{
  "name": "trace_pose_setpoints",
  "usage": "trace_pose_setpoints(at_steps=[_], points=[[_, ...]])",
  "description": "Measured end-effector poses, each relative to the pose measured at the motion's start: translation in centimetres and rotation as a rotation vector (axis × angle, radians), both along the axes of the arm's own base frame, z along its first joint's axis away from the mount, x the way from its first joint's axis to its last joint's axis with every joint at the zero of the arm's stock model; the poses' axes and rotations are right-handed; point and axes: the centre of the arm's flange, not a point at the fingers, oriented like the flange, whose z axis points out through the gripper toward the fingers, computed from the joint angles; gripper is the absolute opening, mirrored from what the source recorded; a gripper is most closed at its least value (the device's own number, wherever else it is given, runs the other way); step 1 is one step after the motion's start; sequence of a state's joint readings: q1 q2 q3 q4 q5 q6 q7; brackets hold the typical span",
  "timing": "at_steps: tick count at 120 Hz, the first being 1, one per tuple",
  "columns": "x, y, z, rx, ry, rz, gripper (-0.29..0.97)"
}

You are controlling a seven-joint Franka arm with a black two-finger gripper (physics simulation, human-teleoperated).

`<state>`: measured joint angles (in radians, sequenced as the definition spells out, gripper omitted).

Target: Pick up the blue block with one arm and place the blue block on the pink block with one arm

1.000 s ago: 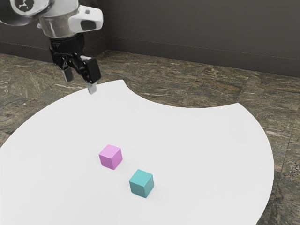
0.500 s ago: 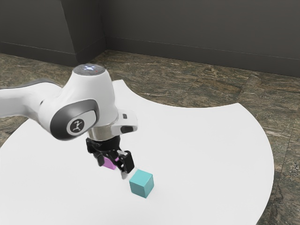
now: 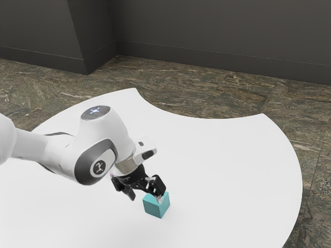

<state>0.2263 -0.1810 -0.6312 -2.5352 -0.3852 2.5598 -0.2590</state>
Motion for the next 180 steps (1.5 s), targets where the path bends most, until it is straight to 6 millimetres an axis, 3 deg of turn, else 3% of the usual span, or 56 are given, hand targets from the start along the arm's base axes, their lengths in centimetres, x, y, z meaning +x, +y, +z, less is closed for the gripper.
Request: trace_pose_setpoints(at_steps=[21,37,74,99,125,180], points=[[1.0,1.4,-0.3,0.043,0.042,-0.051,0.68],[0.9,0.2,-0.3,0.073,0.055,-0.139,0.68],[3.2,-1.3,-2.5,0.060,0.105,-0.285,0.68],[4.1,-0.6,-2.2,0.113,0.092,-0.349,0.68],[4.8,1.1,-3.0,0.136,0.112,-0.334,0.68],[7.1,0.8,-3.4,0.093,0.120,-0.248,0.68]])
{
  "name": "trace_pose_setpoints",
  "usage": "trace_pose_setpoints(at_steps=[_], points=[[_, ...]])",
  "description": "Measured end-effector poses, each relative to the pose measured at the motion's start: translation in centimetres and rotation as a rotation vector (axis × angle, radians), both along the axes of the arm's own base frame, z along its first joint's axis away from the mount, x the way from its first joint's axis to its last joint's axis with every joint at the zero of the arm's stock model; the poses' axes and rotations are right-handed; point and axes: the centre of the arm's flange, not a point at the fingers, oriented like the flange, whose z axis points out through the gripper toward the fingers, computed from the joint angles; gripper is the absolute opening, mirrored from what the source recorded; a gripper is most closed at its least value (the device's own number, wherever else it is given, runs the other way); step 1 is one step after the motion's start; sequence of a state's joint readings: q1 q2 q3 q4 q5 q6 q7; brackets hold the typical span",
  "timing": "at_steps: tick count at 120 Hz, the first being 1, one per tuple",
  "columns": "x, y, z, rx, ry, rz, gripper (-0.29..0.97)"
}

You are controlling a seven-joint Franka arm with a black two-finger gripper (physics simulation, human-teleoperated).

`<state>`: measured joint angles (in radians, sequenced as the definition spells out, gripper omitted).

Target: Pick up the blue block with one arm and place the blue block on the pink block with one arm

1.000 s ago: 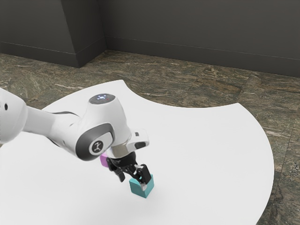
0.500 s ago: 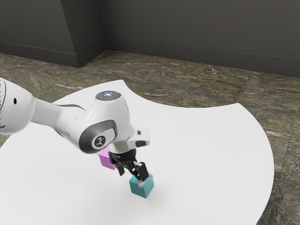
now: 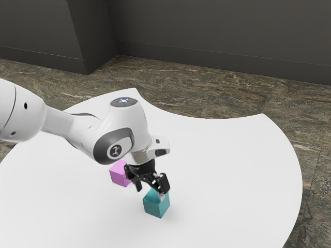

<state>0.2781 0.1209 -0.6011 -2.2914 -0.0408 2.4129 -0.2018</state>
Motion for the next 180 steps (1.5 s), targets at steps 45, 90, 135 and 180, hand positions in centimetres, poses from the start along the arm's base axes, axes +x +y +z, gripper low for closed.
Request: trace_pose_setpoints(at_steps=[45,90,135,180], points=[[1.8,0.6,-1.5,0.012,0.010,0.033,0.68],[1.4,-0.8,-2.9,0.038,0.010,0.016,0.68],[1.8,-0.2,-5.3,0.086,0.016,0.040,0.63],[1.9,-0.1,-4.8,0.086,0.005,0.054,0.39]])
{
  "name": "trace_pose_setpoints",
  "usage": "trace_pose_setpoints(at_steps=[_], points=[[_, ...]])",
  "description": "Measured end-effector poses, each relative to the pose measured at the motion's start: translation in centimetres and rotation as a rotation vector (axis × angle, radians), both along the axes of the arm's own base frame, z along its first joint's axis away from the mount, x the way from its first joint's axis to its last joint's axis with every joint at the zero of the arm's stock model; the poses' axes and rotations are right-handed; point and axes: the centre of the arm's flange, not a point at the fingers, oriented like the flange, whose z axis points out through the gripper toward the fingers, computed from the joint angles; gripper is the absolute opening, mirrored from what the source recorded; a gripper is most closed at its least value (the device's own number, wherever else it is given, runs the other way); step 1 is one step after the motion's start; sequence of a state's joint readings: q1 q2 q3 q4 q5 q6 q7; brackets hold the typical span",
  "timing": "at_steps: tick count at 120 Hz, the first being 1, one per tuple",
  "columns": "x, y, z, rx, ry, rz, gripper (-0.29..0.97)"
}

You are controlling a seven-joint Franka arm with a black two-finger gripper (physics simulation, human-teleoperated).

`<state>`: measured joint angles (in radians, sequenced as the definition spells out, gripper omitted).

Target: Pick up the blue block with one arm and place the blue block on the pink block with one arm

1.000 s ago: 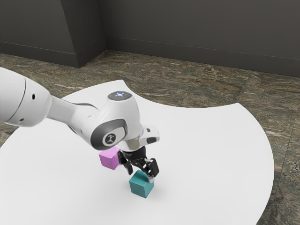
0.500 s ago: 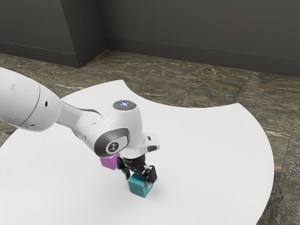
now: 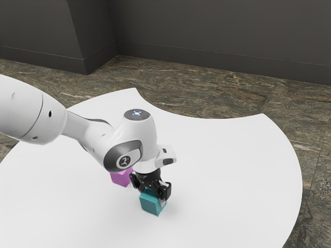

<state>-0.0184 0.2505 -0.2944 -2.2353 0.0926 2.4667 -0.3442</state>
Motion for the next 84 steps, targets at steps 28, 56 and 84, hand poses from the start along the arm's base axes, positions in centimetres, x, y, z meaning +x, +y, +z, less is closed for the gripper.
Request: trace_pose_setpoints(at_steps=[28,56,84], points=[[0.6,2.4,5.5,0.026,-0.073,0.040,0.39],[1.6,9.7,7.6,0.061,-0.057,0.133,0.39],[3.3,11.4,9.1,0.056,-0.057,0.117,0.39]])
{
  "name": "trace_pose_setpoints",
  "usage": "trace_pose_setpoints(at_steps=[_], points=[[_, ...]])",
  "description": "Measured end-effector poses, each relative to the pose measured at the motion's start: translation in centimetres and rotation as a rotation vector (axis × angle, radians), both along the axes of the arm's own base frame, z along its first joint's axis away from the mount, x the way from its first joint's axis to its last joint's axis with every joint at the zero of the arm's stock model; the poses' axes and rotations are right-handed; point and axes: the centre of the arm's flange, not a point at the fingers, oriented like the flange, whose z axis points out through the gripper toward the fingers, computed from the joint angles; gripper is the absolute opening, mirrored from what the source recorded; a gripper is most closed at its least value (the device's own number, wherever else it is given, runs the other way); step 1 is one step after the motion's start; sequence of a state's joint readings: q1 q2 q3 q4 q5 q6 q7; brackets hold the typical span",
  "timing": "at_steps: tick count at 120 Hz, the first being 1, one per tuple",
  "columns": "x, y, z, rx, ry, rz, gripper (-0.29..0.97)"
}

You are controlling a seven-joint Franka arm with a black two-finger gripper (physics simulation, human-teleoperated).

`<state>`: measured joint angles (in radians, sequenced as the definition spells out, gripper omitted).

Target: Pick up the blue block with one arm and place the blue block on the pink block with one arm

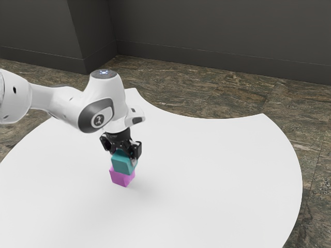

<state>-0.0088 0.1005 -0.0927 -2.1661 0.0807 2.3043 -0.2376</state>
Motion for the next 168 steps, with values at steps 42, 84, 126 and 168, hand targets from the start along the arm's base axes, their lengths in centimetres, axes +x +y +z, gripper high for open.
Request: trace_pose_setpoints(at_steps=[42,84,126,168], points=[[0.9,3.4,-0.1,-0.023,0.030,-0.033,0.39],[1.5,5.2,-0.7,-0.031,0.059,-0.091,0.39],[2.3,5.2,-1.1,-0.040,0.066,-0.145,0.39],[2.6,5.2,-1.5,-0.061,0.069,-0.161,0.39]])
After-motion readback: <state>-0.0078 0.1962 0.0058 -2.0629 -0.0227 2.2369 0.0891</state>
